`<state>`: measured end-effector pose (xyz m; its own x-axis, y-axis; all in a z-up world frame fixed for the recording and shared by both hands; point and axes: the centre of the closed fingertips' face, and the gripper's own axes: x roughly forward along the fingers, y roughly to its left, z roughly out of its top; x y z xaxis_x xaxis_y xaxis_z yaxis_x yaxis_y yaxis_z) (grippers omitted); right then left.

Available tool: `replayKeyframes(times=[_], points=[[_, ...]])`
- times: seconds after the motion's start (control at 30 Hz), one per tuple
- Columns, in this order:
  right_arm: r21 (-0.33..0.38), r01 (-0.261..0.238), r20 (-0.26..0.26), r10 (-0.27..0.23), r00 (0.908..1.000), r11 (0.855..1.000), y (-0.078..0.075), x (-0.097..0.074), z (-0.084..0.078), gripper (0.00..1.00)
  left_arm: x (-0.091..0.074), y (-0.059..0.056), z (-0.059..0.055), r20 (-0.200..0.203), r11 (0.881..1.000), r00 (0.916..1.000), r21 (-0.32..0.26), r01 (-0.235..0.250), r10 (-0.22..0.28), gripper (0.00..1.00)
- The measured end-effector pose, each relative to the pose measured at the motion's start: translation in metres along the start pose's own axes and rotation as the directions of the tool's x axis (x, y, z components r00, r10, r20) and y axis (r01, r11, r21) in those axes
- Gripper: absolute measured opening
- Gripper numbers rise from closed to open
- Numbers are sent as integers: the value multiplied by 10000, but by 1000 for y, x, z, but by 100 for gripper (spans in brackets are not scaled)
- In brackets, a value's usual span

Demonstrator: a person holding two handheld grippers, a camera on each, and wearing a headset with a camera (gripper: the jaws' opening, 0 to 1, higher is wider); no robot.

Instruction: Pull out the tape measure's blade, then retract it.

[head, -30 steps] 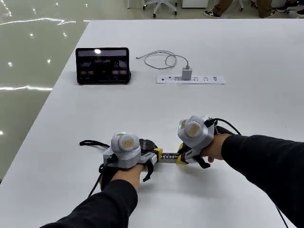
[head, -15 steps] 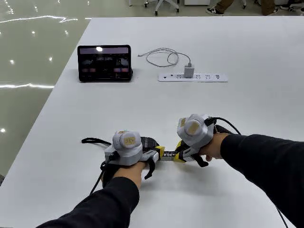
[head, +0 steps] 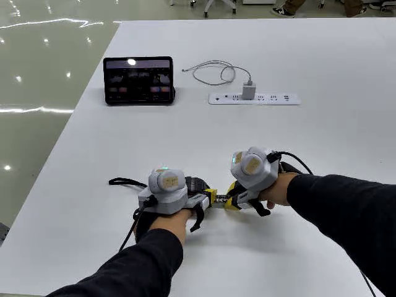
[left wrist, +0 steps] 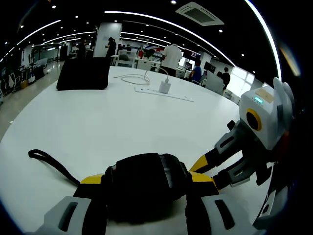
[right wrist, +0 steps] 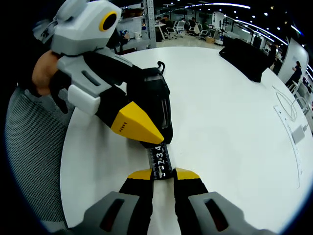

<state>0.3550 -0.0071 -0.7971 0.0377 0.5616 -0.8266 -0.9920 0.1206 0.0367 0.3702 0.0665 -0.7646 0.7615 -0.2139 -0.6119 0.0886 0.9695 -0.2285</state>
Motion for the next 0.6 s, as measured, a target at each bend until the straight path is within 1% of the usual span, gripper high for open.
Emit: replayKeyframes(times=[0.2, 0.47, 0.6], points=[[-165, 73, -30, -74, 10000, 9998, 2, 2, 4, 11, 0, -1, 0, -63, 10000, 10000, 31, 62, -62, 61], [-74, 51, 3, -51, 10000, 10000, 2, 4, 7, 11, 0, -1, -1, -59, 10000, 10000, 32, 81, -80, 61], [64, 16, 138, -17, 9999, 10000, 3, 7, 11, 11, 0, -1, -1, -64, 10000, 9999, 6, 97, -97, 61]])
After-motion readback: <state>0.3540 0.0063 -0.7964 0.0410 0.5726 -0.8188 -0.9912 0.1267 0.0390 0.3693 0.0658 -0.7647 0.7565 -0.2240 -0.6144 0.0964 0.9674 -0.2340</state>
